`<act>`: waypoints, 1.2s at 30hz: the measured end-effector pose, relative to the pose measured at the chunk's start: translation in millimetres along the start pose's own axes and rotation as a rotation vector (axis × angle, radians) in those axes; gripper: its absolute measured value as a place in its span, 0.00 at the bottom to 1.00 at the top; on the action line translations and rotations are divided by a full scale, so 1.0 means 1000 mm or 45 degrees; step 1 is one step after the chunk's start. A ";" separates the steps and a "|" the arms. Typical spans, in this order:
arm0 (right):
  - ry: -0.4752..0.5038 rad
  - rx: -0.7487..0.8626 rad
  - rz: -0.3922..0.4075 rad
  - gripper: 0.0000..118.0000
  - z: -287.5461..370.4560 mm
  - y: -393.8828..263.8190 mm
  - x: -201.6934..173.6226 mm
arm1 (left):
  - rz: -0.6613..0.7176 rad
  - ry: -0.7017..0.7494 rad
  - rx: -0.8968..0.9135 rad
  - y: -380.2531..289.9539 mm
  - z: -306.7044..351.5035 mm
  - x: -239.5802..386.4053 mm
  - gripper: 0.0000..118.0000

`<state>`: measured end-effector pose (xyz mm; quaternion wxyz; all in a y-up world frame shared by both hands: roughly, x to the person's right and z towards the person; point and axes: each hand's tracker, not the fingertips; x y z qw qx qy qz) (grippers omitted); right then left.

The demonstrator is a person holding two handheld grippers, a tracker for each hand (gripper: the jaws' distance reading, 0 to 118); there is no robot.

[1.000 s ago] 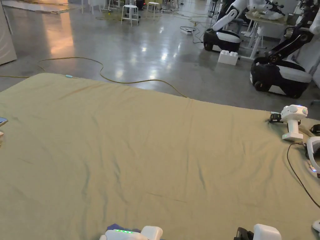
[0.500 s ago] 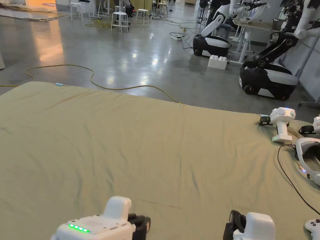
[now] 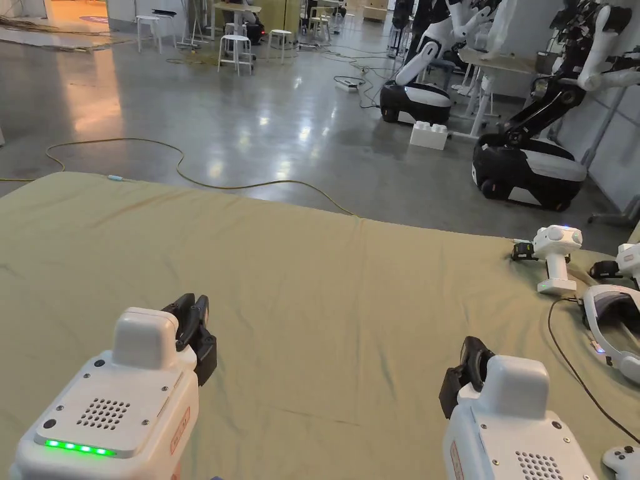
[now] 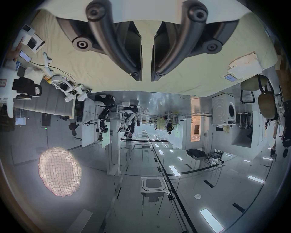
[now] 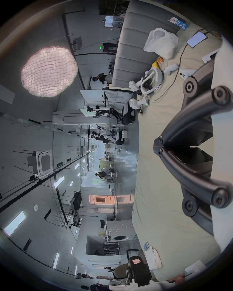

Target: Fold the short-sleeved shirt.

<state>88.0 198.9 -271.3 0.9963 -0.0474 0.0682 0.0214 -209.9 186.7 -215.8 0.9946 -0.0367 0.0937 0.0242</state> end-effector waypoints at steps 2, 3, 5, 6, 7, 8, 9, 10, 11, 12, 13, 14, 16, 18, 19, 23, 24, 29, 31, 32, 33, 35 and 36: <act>-0.011 0.020 -0.007 0.00 -0.001 0.003 0.000 | 0.005 -0.004 0.003 0.000 -0.001 -0.002 0.12; -0.020 0.033 -0.008 0.00 -0.001 0.004 0.000 | 0.006 -0.002 0.009 0.000 -0.002 -0.003 0.12; -0.034 0.043 -0.004 0.00 0.002 0.008 0.001 | -0.011 0.006 0.017 0.000 0.000 -0.003 0.12; -0.034 0.045 -0.004 0.00 0.004 0.009 0.002 | -0.030 0.015 0.020 -0.001 0.001 -0.004 0.12; -0.029 0.040 -0.003 0.00 0.006 0.010 0.002 | -0.047 0.014 0.011 -0.001 0.004 -0.005 0.12; -0.024 0.024 0.004 0.00 0.010 0.008 0.001 | -0.066 0.010 -0.004 -0.001 0.005 -0.007 0.12; -0.023 -0.004 0.014 0.00 0.014 0.005 -0.001 | -0.079 0.006 -0.014 -0.002 0.008 -0.010 0.12; -0.010 -0.049 0.011 0.00 0.019 0.000 -0.003 | -0.094 0.009 -0.030 -0.003 0.011 -0.012 0.12; 0.025 -0.081 -0.003 0.00 0.025 -0.008 -0.006 | -0.104 0.012 -0.041 -0.004 0.015 -0.014 0.12; 0.080 -0.126 -0.004 0.00 0.032 -0.018 -0.011 | -0.114 0.015 -0.052 -0.006 0.018 -0.017 0.12; 0.119 -0.188 0.016 0.00 0.039 -0.030 -0.018 | -0.125 0.020 -0.063 -0.009 0.023 -0.021 0.12; 0.155 -0.231 0.039 0.00 0.044 -0.042 -0.025 | -0.130 0.027 -0.076 -0.012 0.027 -0.024 0.12; 0.233 -0.326 0.087 0.00 0.055 -0.072 -0.043 | -0.121 0.031 -0.099 -0.019 0.036 -0.033 0.12; 0.311 -0.446 0.106 0.00 0.062 -0.103 -0.064 | -0.091 0.043 -0.127 -0.027 0.044 -0.041 0.12; 0.343 -0.504 0.095 0.00 0.063 -0.117 -0.073 | -0.076 0.044 -0.146 -0.031 0.048 -0.046 0.12; 0.364 -0.605 0.145 0.00 0.061 -0.164 -0.095 | 0.014 0.042 -0.241 -0.046 0.058 -0.061 0.12; 0.324 -0.604 0.183 0.00 0.059 -0.176 -0.096 | 0.041 0.038 -0.264 -0.050 0.061 -0.065 0.12; 0.227 -0.723 0.164 0.00 0.041 -0.214 -0.091 | 0.204 -0.026 -0.383 -0.069 0.068 -0.083 0.12; 0.231 -0.673 0.188 0.00 0.044 -0.213 -0.094 | 0.295 -0.101 -0.475 -0.077 0.066 -0.090 0.16; 0.229 -0.656 0.229 0.00 0.044 -0.212 -0.097 | 0.341 -0.151 -0.528 -0.080 0.063 -0.095 0.22; 0.225 -0.656 0.273 0.00 0.043 -0.213 -0.100 | 0.388 -0.194 -0.590 -0.083 0.058 -0.101 0.33; 0.225 -0.657 0.264 0.00 0.043 -0.216 -0.101 | 0.505 -0.296 -0.692 -0.090 0.049 -0.110 0.51; 0.227 -0.657 0.259 0.00 0.043 -0.216 -0.100 | 0.566 -0.336 -0.742 -0.094 0.043 -0.116 0.56</act>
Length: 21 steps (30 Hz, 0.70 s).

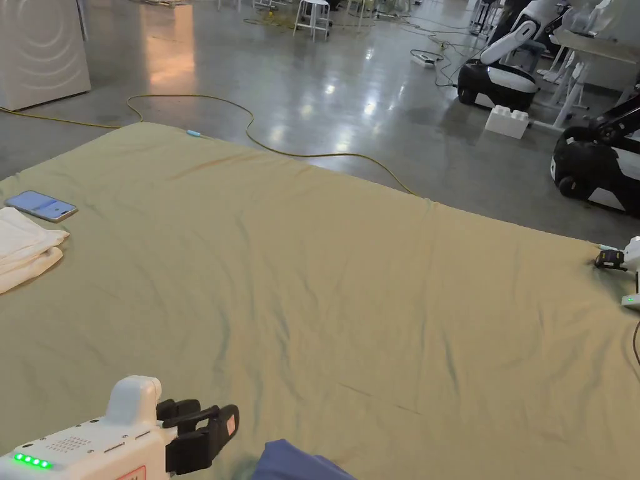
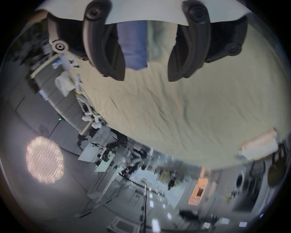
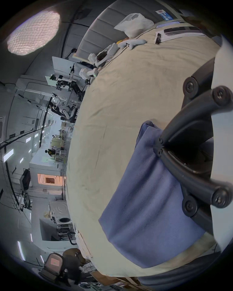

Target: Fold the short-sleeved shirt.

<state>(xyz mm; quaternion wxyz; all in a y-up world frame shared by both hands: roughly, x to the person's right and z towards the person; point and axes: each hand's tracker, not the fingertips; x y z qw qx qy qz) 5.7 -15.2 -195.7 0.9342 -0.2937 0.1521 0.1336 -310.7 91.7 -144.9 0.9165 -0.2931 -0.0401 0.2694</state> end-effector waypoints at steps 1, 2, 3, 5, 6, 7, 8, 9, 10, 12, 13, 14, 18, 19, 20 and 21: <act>0.005 0.002 -0.009 0.00 0.000 0.000 0.001 | 0.048 -0.058 -0.049 0.002 -0.004 -0.009 0.57; 0.010 0.002 -0.016 0.00 0.000 0.001 0.001 | 0.079 -0.095 -0.115 0.004 -0.008 -0.016 0.57; 0.015 -0.003 -0.019 0.00 0.000 0.002 0.001 | 0.093 -0.095 -0.175 0.007 -0.013 -0.024 0.58; 0.026 -0.012 -0.024 0.00 -0.006 -0.003 0.008 | 0.123 -0.150 -0.286 0.008 -0.026 -0.039 0.61; 0.032 -0.016 -0.031 0.00 -0.014 -0.012 0.016 | 0.147 -0.179 -0.356 0.009 -0.034 -0.045 0.63; 0.036 -0.017 -0.036 0.00 -0.014 -0.013 0.018 | 0.176 -0.238 -0.418 0.008 -0.041 -0.047 0.63; 0.040 -0.018 -0.042 0.00 -0.015 -0.013 0.019 | 0.211 -0.269 -0.482 0.006 -0.050 -0.051 0.63; 0.044 -0.020 -0.048 0.00 -0.016 -0.014 0.020 | 0.247 -0.303 -0.529 0.003 -0.060 -0.056 0.64; 0.044 -0.019 -0.050 0.00 -0.005 -0.006 0.014 | 0.308 -0.403 -0.593 0.000 -0.069 -0.062 0.64; 0.049 -0.019 -0.053 0.00 -0.005 -0.006 0.014 | 0.407 -0.489 -0.689 -0.011 -0.087 -0.072 0.64; 0.052 -0.019 -0.053 0.00 -0.005 -0.007 0.015 | 0.445 -0.532 -0.721 -0.016 -0.095 -0.073 0.64; 0.055 -0.019 -0.053 0.00 -0.005 -0.007 0.015 | 0.455 -0.537 -0.757 -0.019 -0.102 -0.072 0.64; 0.059 -0.019 -0.044 0.00 -0.009 -0.011 0.017 | 0.469 -0.573 -0.786 -0.032 -0.117 -0.052 0.64; 0.060 -0.020 -0.044 0.00 -0.009 -0.012 0.017 | 0.494 -0.580 -0.757 -0.032 -0.110 -0.045 0.64; 0.061 -0.020 -0.044 0.00 -0.010 -0.012 0.018 | 0.508 -0.583 -0.755 -0.033 -0.112 -0.042 0.64; 0.061 -0.020 -0.045 0.00 -0.008 -0.011 0.017 | 0.514 -0.586 -0.762 -0.034 -0.116 -0.039 0.64</act>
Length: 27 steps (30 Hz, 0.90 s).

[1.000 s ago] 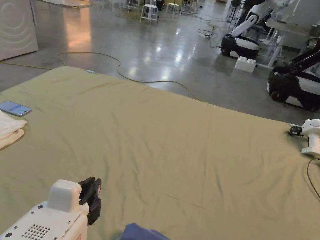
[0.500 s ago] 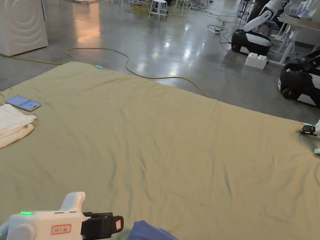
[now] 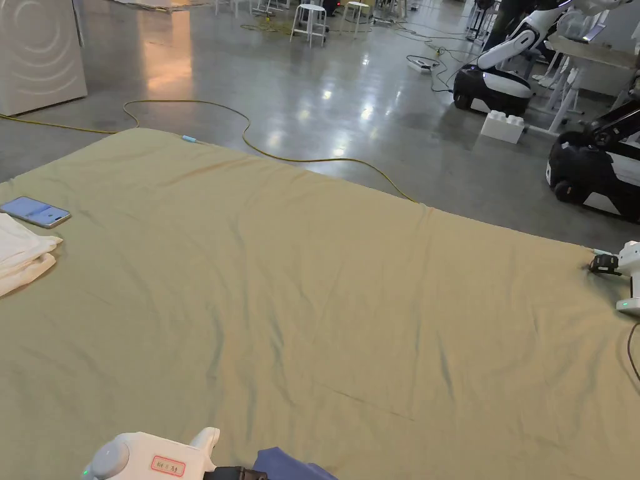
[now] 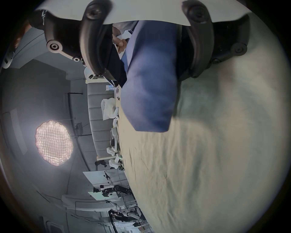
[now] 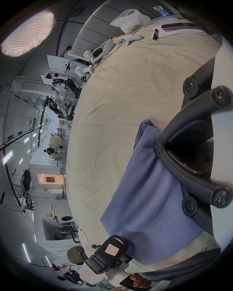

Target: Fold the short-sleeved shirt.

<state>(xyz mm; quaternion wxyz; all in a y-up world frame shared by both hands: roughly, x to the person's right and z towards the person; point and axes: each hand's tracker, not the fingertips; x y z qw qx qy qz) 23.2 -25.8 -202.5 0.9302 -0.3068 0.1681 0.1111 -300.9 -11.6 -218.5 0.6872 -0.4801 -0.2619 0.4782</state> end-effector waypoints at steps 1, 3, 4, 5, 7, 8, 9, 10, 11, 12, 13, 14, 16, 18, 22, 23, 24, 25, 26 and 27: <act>-0.001 0.000 -0.002 0.00 0.004 0.003 -0.002 | -0.005 -0.006 -0.016 0.000 -0.005 0.001 0.64; -0.003 0.000 -0.001 0.00 0.004 0.003 -0.003 | -0.022 -0.019 -0.029 0.005 -0.007 -0.007 0.63; -0.004 0.000 -0.002 0.00 0.004 0.003 -0.003 | -0.019 -0.018 -0.029 0.004 -0.009 -0.005 0.61; -0.003 0.002 -0.004 0.00 0.005 0.003 -0.003 | 0.000 -0.008 -0.029 0.003 -0.010 -0.004 0.57; -0.005 0.006 -0.010 0.00 0.005 0.001 -0.003 | 0.055 0.010 -0.056 0.006 -0.012 -0.008 0.34; -0.006 0.010 -0.013 0.00 0.005 0.000 -0.003 | 0.052 0.041 -0.052 0.003 -0.012 -0.009 0.30; -0.003 0.020 -0.015 0.00 0.010 0.004 -0.006 | 0.041 0.044 -0.036 -0.001 -0.011 -0.012 0.28; -0.004 0.031 -0.007 0.00 0.011 0.003 -0.007 | 0.050 0.017 -0.011 -0.008 -0.011 -0.012 0.26; -0.010 0.040 0.005 0.00 0.012 0.003 -0.009 | 0.052 -0.025 0.005 -0.011 -0.010 -0.012 0.24; -0.013 0.047 0.019 0.00 0.013 0.003 -0.010 | 0.036 -0.026 0.019 -0.014 -0.008 -0.011 0.22; -0.013 0.052 0.023 0.00 0.018 0.007 -0.012 | 0.044 -0.025 0.022 -0.015 -0.007 -0.008 0.22; -0.013 0.056 0.029 0.00 0.020 0.009 -0.013 | 0.054 -0.043 0.025 -0.023 -0.004 0.000 0.21; 0.021 0.057 0.053 0.00 0.027 0.016 -0.011 | 0.036 -0.052 0.038 -0.025 0.004 0.012 0.21; 0.060 0.083 0.074 0.00 0.034 0.026 -0.007 | 0.005 -0.051 0.052 -0.019 0.013 0.008 0.21; 0.021 0.188 0.057 0.00 0.044 0.058 0.018 | -0.016 -0.023 0.122 -0.007 0.066 0.025 0.21; 0.015 0.215 0.047 0.00 0.047 0.068 0.025 | -0.016 -0.009 0.139 -0.003 0.081 0.027 0.21; -0.007 0.252 0.047 0.00 0.051 0.081 0.031 | -0.028 0.015 0.167 0.002 0.099 0.029 0.21; -0.033 0.286 0.051 0.00 0.051 0.093 0.040 | -0.045 0.066 0.204 0.006 0.119 0.031 0.21; -0.039 0.308 0.050 0.00 0.053 0.104 0.046 | -0.039 0.083 0.223 0.015 0.134 0.031 0.21; -0.044 0.342 0.043 0.00 0.056 0.117 0.054 | -0.043 0.109 0.242 0.020 0.153 0.032 0.21</act>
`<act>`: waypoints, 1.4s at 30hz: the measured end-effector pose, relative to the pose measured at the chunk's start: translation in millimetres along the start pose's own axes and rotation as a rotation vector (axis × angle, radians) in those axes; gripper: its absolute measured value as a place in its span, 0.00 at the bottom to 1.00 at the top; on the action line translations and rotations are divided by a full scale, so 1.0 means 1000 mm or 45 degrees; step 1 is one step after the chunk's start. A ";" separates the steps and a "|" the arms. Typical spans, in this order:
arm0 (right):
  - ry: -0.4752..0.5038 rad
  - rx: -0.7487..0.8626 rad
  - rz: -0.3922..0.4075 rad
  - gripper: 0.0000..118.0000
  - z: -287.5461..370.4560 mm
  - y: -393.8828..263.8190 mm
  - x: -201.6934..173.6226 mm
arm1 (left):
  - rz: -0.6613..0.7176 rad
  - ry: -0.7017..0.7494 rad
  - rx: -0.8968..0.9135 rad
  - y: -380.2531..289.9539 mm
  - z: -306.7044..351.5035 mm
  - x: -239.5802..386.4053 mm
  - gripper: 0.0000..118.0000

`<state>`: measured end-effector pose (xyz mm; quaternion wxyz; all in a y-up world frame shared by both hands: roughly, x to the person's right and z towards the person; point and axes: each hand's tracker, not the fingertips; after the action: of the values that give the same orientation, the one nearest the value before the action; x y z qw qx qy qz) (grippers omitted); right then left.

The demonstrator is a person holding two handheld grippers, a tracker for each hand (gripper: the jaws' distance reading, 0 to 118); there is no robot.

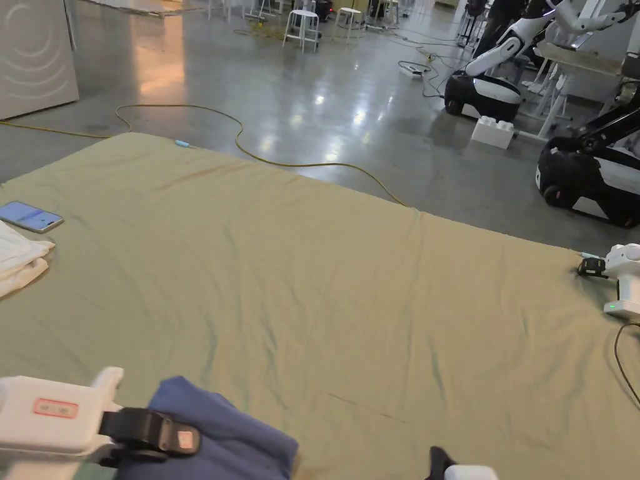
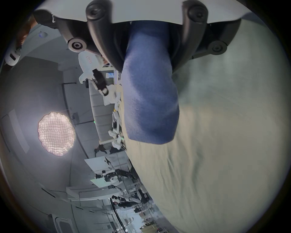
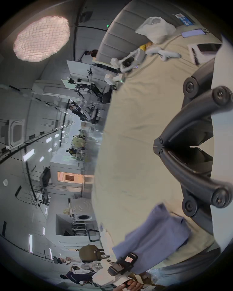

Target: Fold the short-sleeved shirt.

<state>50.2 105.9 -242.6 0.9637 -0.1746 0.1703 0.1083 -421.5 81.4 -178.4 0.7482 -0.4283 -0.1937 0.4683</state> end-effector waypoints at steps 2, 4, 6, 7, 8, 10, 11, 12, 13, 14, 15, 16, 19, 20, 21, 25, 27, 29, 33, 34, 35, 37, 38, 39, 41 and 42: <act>-0.039 0.065 -0.027 0.00 -0.003 0.024 0.016 | -0.008 0.069 0.056 0.018 0.036 -0.004 0.21; -0.071 0.107 -0.056 0.00 -0.004 0.047 0.030 | 0.022 0.146 0.108 0.032 0.072 0.000 0.21; -0.096 0.144 -0.078 0.00 -0.006 0.063 0.043 | 0.068 0.184 0.146 0.049 0.102 -0.007 0.21; -0.113 0.163 -0.079 0.00 -0.006 0.070 0.048 | 0.073 0.189 0.143 0.063 0.114 -0.015 0.21; -0.126 0.171 -0.077 0.00 -0.006 0.075 0.052 | 0.075 0.227 0.166 0.070 0.127 -0.018 0.21; -0.141 0.188 -0.074 0.00 -0.005 0.082 0.060 | 0.094 0.317 0.189 0.083 0.150 -0.019 0.21; -0.151 0.193 -0.075 0.00 -0.005 0.085 0.063 | 0.098 0.337 0.193 0.088 0.158 -0.016 0.21; -0.161 0.194 -0.077 0.00 -0.003 0.086 0.066 | 0.108 0.356 0.203 0.092 0.167 -0.017 0.21; -0.166 0.195 -0.082 0.00 -0.002 0.086 0.069 | 0.130 0.374 0.226 0.095 0.174 -0.021 0.21; -0.172 0.195 -0.088 0.00 -0.002 0.085 0.072 | 0.161 0.389 0.231 0.098 0.179 -0.025 0.21; -0.183 0.192 -0.092 0.00 -0.001 0.085 0.074 | 0.191 0.422 0.239 0.109 0.185 -0.048 0.21; -0.194 0.187 -0.096 0.00 0.000 0.084 0.075 | 0.198 0.465 0.223 0.110 0.188 -0.052 0.21; -0.209 0.170 -0.115 0.00 -0.001 0.079 0.079 | 0.221 0.606 0.199 0.116 0.192 -0.081 0.21; -0.211 0.160 -0.120 0.00 -0.002 0.077 0.080 | 0.248 0.645 0.200 0.117 0.191 -0.088 0.21; -0.210 0.153 -0.124 0.00 -0.002 0.075 0.081 | 0.281 0.691 0.206 0.117 0.190 -0.095 0.21; -0.205 0.127 -0.119 0.00 -0.006 0.070 0.079 | 0.407 0.726 0.259 0.113 0.201 -0.117 0.32; -0.198 0.124 -0.119 0.00 -0.007 0.070 0.079 | 0.347 0.868 0.299 0.109 0.211 -0.110 0.47; -0.182 0.118 -0.126 0.00 -0.008 0.069 0.079 | 0.319 0.961 0.335 0.109 0.222 -0.105 0.51; -0.164 0.119 -0.133 0.00 -0.009 0.068 0.077 | 0.274 1.146 0.454 0.107 0.246 -0.081 0.52; -0.160 0.120 -0.135 0.00 -0.009 0.068 0.077 | 0.268 1.166 0.493 0.106 0.249 -0.073 0.53; -0.157 0.122 -0.136 0.00 -0.010 0.068 0.076 | 0.250 1.188 0.513 0.105 0.253 -0.066 0.54; -0.147 0.123 -0.137 0.00 -0.010 0.068 0.076 | 0.178 1.222 0.571 0.102 0.253 -0.049 0.54; -0.144 0.123 -0.141 0.00 -0.010 0.068 0.076 | 0.145 1.239 0.592 0.100 0.249 -0.042 0.54; -0.142 0.123 -0.145 0.00 -0.010 0.068 0.076 | 0.108 1.252 0.601 0.094 0.244 -0.028 0.54; -0.140 0.127 -0.157 0.00 -0.010 0.067 0.076 | 0.009 1.226 0.639 0.087 0.230 -0.011 0.54; -0.138 0.128 -0.163 0.00 -0.009 0.067 0.076 | -0.050 1.188 0.659 0.082 0.220 -0.002 0.54</act>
<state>99.5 175.1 -298.5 0.9841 -0.1302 0.1116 0.0471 -618.4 196.8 -123.2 0.8446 -0.3888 0.2734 0.2466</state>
